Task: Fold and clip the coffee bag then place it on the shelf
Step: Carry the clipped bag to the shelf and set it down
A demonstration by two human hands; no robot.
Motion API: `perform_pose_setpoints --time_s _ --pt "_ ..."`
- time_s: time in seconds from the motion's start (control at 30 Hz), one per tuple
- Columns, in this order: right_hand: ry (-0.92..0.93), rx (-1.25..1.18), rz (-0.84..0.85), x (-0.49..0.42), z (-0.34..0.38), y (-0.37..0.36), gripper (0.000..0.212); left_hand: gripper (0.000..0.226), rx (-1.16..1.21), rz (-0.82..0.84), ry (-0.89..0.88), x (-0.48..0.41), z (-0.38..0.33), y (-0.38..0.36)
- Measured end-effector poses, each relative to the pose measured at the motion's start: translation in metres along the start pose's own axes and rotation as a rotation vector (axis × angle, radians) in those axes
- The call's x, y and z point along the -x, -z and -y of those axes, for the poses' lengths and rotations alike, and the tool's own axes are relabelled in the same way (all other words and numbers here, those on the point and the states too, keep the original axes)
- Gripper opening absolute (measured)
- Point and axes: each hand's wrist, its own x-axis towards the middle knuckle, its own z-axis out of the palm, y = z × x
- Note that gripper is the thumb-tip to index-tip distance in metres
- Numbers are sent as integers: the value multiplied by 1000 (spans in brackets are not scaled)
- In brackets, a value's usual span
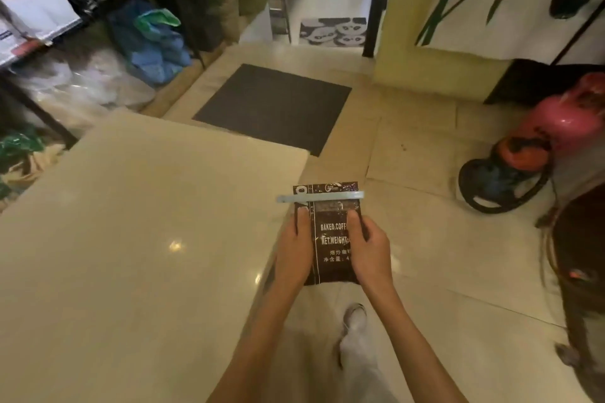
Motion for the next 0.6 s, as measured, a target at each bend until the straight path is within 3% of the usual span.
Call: perform_pose_setpoints --time_s 0.2,0.6 --pt "-7 -45 -25 -114 17 44 24 40 63 58 25 -81 -51 -85" --pt "62 -22 -85 -351 63 76 38 42 97 97 -18 -273 -143 -202"
